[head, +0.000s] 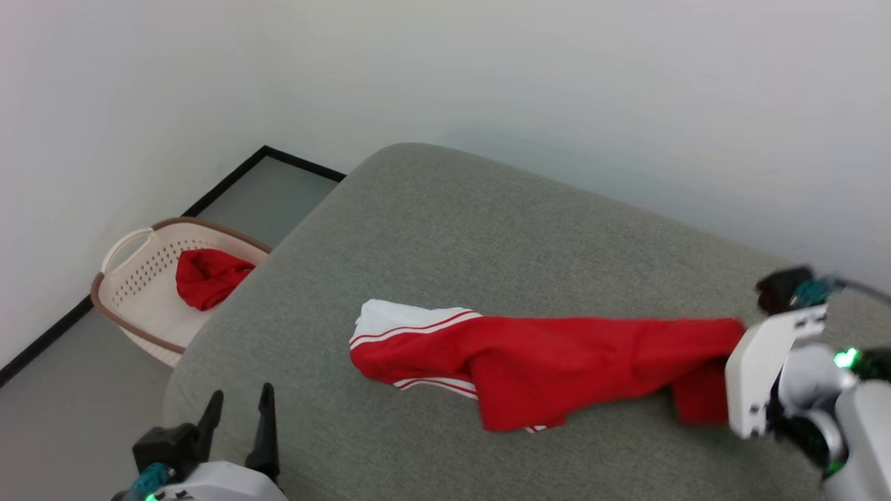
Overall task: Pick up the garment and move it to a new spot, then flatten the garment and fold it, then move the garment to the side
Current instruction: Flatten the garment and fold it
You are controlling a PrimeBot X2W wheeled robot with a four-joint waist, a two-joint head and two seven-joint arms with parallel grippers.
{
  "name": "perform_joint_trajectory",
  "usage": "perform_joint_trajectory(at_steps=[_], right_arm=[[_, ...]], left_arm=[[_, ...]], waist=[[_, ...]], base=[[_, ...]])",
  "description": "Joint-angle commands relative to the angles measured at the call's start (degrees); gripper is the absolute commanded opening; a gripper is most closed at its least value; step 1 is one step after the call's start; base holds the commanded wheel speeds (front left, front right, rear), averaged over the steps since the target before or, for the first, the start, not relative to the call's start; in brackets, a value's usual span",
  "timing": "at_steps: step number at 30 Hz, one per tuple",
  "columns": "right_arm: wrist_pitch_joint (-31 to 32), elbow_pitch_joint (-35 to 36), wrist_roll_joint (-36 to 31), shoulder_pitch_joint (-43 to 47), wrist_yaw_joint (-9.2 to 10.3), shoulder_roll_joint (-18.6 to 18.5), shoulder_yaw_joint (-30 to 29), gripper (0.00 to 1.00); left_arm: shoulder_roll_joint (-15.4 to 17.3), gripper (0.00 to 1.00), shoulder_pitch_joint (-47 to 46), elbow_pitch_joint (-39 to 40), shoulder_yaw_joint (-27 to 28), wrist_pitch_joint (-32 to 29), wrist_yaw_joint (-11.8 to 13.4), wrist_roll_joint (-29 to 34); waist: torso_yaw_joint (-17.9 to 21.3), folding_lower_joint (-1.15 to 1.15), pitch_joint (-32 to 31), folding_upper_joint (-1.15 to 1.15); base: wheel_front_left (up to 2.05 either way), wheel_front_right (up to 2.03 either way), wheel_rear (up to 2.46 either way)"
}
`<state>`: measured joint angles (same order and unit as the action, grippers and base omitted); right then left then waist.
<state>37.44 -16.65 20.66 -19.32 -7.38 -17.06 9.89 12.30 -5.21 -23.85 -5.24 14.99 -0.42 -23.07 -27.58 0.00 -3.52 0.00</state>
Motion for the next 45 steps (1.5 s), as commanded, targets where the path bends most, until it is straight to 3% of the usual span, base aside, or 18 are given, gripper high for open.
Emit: perform_joint_trajectory(at_steps=[1,6,7,9,10,12,15,17,18,19,24,29,35,45], right_arm=[[-1.08,-1.0,-0.27,-2.18,-0.22,-0.42,-0.56,0.0],[-5.43,-8.17,-0.94,-8.27,-0.22,-1.05,0.65,0.0],[-6.56,-9.88,-0.93,-9.57,-0.22,-0.91,1.0,0.1],[-8.89,-13.94,-1.3,-11.89,-0.22,-0.54,1.95,0.19],[-10.09,-15.77,-1.39,-13.02,-0.22,-0.27,2.73,0.18],[-12.77,-19.65,-1.94,-15.61,-0.22,-0.38,4.37,0.02],[-16.67,-25.97,-2.29,-19.22,-0.22,0.15,5.95,0.0],[-19.55,-29.91,-2.81,-21.35,-0.22,0.79,7.16,0.24],[-21.32,-31.49,-3.16,-22.28,-0.22,1.0,8.23,0.48],[-23.0,-33.01,-3.25,-23.09,-0.22,1.1,8.77,1.0],[-29.04,-38.47,-2.06,-26.07,-0.22,2.51,12.54,1.0],[-35.82,-39.27,0.21,-26.3,-0.22,1.72,14.96,1.0],[-42.35,-37.2,3.43,-23.27,-0.22,-0.42,16.87,1.0],[-50.47,-28.76,3.65,-16.28,-0.22,-2.1,14.09,1.0]], left_arm=[[-0.72,1.0,0.38,0.29,0.78,0.19,-0.64,1.0],[-3.05,1.0,-0.26,0.28,2.56,0.08,-2.33,3.19],[-3.56,1.0,-0.47,0.42,3.02,0.08,-2.64,3.5],[-4.32,1.0,-0.67,0.31,3.61,0.08,-3.14,4.44],[-4.61,1.0,-0.89,0.41,3.73,0.08,-3.51,4.93],[-5.4,1.0,-1.28,0.2,4.11,0.08,-4.14,5.28],[-6.27,1.0,-2.0,-0.19,4.12,0.08,-4.74,6.3],[-6.8,1.0,-2.22,-0.68,4.23,0.08,-5.15,6.68],[-7.06,1.0,-2.43,-0.84,4.28,0.08,-5.25,6.89],[-7.3,1.0,-2.67,-0.98,4.33,0.08,-5.51,6.97],[-7.88,1.0,-3.27,-1.47,4.68,0.09,-6.13,7.91],[-7.85,1.0,-3.32,-1.84,5.13,0.09,-6.55,8.58],[-6.96,1.0,-4.01,-2.27,3.94,0.09,-6.95,8.82],[-3.9,1.0,-5.26,-0.61,1.73,0.09,-7.12,5.91]], waist=[[-0.29,0.0,0.4,0.0],[-1.07,0.0,1.5,0.0],[-1.22,0.0,1.71,0.0],[-1.5,0.0,2.13,0.0],[-1.66,0.0,2.37,0.0],[-2.01,0.0,2.92,0.0],[-2.5,0.0,3.71,0.0],[-2.72,0.0,4.05,0.0],[-2.8,0.0,4.19,0.0],[-2.86,0.0,4.31,0.0],[-2.68,0.0,3.92,0.0],[-1.64,0.0,2.34,0.0],[0.2,0.0,0.25,0.0],[8.66,0.0,-0.73,0.0]], base=[[0.0,0.0,0.0],[0.0,0.0,0.0],[0.0,0.0,0.0],[0.0,0.0,0.0],[0.0,0.0,0.0],[0.0,0.0,0.0],[0.0,0.0,0.0],[0.0,0.0,0.0],[0.0,0.0,0.0],[0.0,0.0,0.0],[0.0,0.0,0.0],[0.0,0.0,0.0],[0.0,0.0,0.0],[0.0,0.0,0.0]])
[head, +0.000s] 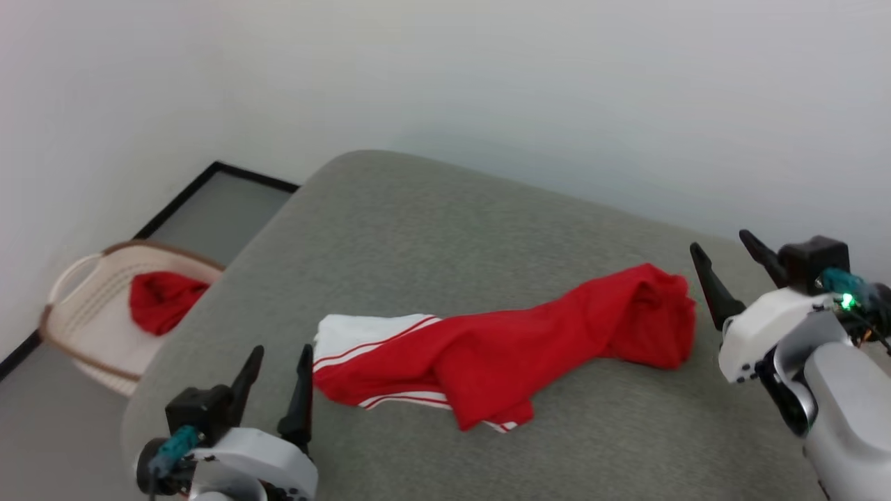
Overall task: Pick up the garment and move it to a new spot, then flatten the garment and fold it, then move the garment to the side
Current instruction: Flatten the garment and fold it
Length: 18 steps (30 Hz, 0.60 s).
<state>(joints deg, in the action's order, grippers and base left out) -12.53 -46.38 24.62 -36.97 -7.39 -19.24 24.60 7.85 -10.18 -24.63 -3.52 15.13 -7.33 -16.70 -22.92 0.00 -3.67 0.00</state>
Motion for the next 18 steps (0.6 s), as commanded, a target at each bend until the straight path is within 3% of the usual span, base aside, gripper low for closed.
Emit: perform_joint_trajectory(at_steps=[1,7,12,18], right_arm=[[-0.83,2.01,-0.82,2.52,-0.21,-0.04,-1.44,1.0],[-1.78,9.11,-4.58,8.87,-0.21,0.44,-6.26,1.0],[-0.98,17.87,-9.67,17.05,-0.21,3.16,-12.59,1.0],[3.86,28.86,-13.94,26.44,-0.21,8.14,-18.68,1.0]], left_arm=[[0.9,1.0,-0.21,0.19,0.04,-0.07,-0.22,-0.73],[1.96,1.0,0.48,0.1,-0.33,-0.24,-0.19,-1.81],[1.94,1.0,1.03,0.14,-0.57,-2.02,-0.19,-4.04],[1.72,1.0,1.29,0.27,-0.92,-10.35,-0.2,-10.36]], waist=[[5.06,0.0,-0.66,0.0],[10.06,0.0,-0.75,0.0],[14.69,0.0,-0.22,0.0],[19.93,0.0,0.8,0.0]], base=[[0.0,0.0,0.0],[0.0,0.0,0.0],[0.0,0.0,0.0],[0.0,0.0,0.0]])
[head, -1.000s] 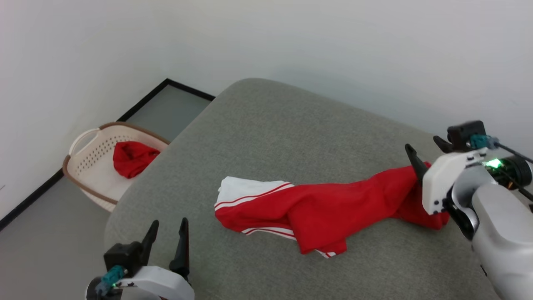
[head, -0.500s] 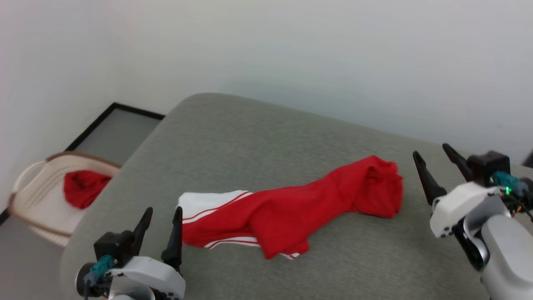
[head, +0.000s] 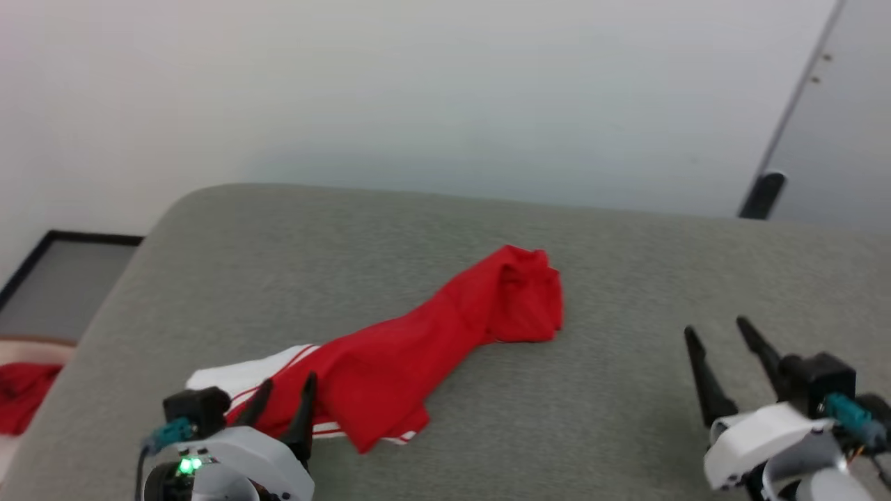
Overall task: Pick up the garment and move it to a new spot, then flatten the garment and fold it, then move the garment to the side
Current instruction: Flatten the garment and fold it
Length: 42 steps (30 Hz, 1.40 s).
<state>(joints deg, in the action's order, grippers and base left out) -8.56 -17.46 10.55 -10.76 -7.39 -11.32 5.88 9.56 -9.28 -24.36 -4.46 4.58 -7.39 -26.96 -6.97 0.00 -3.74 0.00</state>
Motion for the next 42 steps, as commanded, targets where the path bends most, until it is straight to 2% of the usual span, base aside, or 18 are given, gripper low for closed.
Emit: perform_joint_trajectory(at_steps=[1,6,8,12,15,19,24,25,26,27,34,42], right_arm=[[0.83,1.78,-0.11,1.44,-0.21,1.08,-0.63,1.0],[5.23,9.64,-1.75,6.88,-0.21,3.7,-2.57,1.0],[6.7,12.11,-1.32,8.24,-0.21,4.45,-2.73,1.0],[8.67,15.42,-1.0,10.3,-0.21,5.22,-3.07,1.0],[9.98,17.19,-0.6,11.09,-0.21,5.66,-2.85,1.0],[11.12,18.84,0.04,11.32,-0.21,6.12,-1.99,1.0],[11.89,19.54,0.96,10.19,-0.21,6.4,-0.75,1.0],[11.84,19.57,1.23,10.1,-0.21,6.5,-0.74,1.0],[11.74,19.61,1.15,10.04,-0.21,6.6,-0.71,1.0],[11.68,19.63,1.18,10.03,-0.21,6.69,-0.56,1.0],[11.56,19.38,1.47,11.08,-0.21,6.98,-1.23,1.0],[12.39,19.49,1.91,11.38,-0.21,7.39,-1.06,1.0]], left_arm=[[0.43,1.0,0.32,0.08,-0.08,-2.1,-0.14,-0.53],[1.17,1.0,-2.14,0.55,0.52,-14.5,0.84,-5.34],[2.75,1.0,-2.95,0.7,0.09,-19.82,1.59,-5.56],[4.86,1.0,-5.96,0.01,0.15,-29.27,4.61,-6.24],[7.21,1.0,-8.57,-3.04,-0.99,-36.12,6.68,-5.12],[8.1,1.0,-13.15,-9.3,-1.52,-44.99,9.13,-5.85],[9.15,1.0,-17.04,-15.47,-1.73,-50.65,9.65,-6.59],[9.22,0.87,-17.59,-16.46,-1.47,-51.07,9.54,-7.08],[9.2,0.52,-18.05,-17.18,-1.23,-51.12,9.29,-7.54],[9.46,0.0,-18.49,-17.84,-1.08,-51.1,9.17,-7.69],[9.6,0.0,-21.04,-18.54,-1.36,-53.21,8.83,-8.6],[11.57,0.0,-25.33,-11.91,-4.33,-58.4,9.68,-5.99]], waist=[[4.85,0.0,1.02,0.0],[8.03,0.0,1.62,0.0],[9.12,0.0,1.79,0.0],[10.84,0.0,2.21,0.0],[11.81,0.0,2.58,0.0],[13.26,0.0,3.18,0.0],[15.43,0.0,4.55,0.0],[15.79,0.0,4.86,0.0],[16.11,0.0,5.13,0.0],[16.44,0.0,5.36,0.0],[16.78,0.0,5.57,0.0],[15.83,0.0,5.12,0.0]], base=[[0.0,0.0,0.0],[0.0,0.0,0.0],[0.0,0.0,0.0],[0.0,0.0,0.0],[0.0,0.0,0.0],[0.0,0.0,0.0],[0.0,0.0,0.0],[0.0,0.0,0.0],[0.0,0.0,0.0],[0.0,0.0,0.0],[0.0,0.0,0.0],[0.0,0.0,0.0]])
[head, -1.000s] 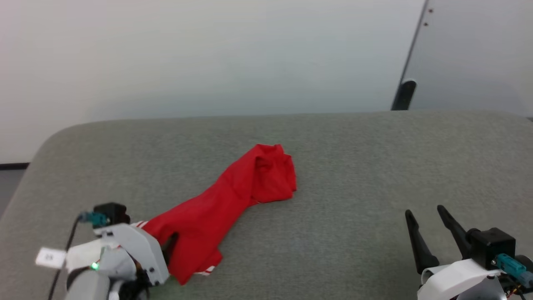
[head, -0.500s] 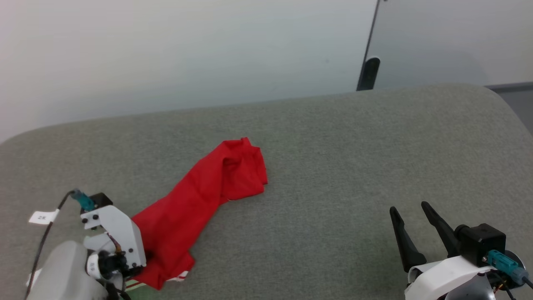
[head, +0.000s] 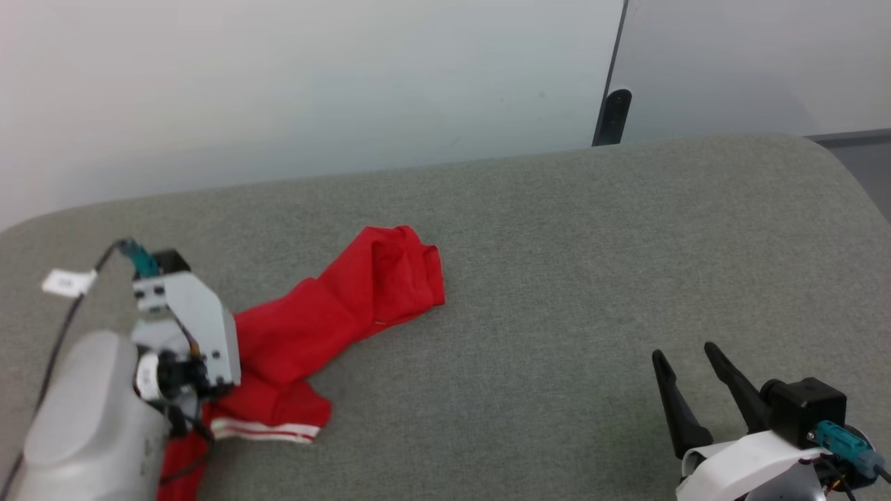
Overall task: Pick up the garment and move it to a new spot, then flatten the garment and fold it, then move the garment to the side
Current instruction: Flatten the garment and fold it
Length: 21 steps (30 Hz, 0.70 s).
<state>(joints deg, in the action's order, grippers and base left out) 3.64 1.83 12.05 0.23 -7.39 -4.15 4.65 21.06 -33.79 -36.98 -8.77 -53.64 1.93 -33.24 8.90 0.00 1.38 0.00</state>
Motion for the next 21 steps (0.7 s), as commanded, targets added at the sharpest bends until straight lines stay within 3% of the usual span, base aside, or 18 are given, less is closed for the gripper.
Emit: perform_joint_trajectory(at_steps=[1,9,13,19,20,21], right_arm=[[0.25,0.34,0.49,0.5,-0.21,0.26,0.21,1.0],[1.15,1.17,0.65,0.09,-0.21,0.48,0.7,1.0],[1.21,0.98,0.97,-0.43,-0.21,0.54,1.32,1.0],[1.42,0.57,1.08,-0.76,-0.21,0.7,1.53,1.0],[1.51,0.52,1.12,-0.78,-0.21,0.71,1.46,1.0],[1.51,0.49,1.19,-0.78,-0.21,0.74,1.44,1.0]], left_arm=[[0.13,0.0,-1.3,1.75,-0.06,-0.88,0.61,0.26],[0.79,0.0,-4.5,9.55,-1.68,-1.89,0.32,1.36],[0.74,0.0,-4.63,6.95,-1.2,-0.56,1.03,1.25],[-0.11,0.0,-3.34,1.24,-0.96,2.68,-0.21,0.34],[0.23,0.07,-3.2,0.5,-1.24,3.43,-0.37,0.9],[0.38,0.31,-3.1,-0.22,-1.57,4.14,-0.71,1.29]], waist=[[-0.03,0.0,0.05,0.0],[0.86,0.0,1.49,0.0],[1.77,0.0,2.06,0.0],[2.77,0.0,2.92,0.0],[2.79,0.0,3.04,0.0],[2.77,0.0,3.12,0.0]], base=[[0.0,0.0,0.0],[0.0,0.0,0.0],[0.0,0.0,0.0],[0.0,0.0,0.0],[0.0,0.0,0.0],[0.0,0.0,0.0]])
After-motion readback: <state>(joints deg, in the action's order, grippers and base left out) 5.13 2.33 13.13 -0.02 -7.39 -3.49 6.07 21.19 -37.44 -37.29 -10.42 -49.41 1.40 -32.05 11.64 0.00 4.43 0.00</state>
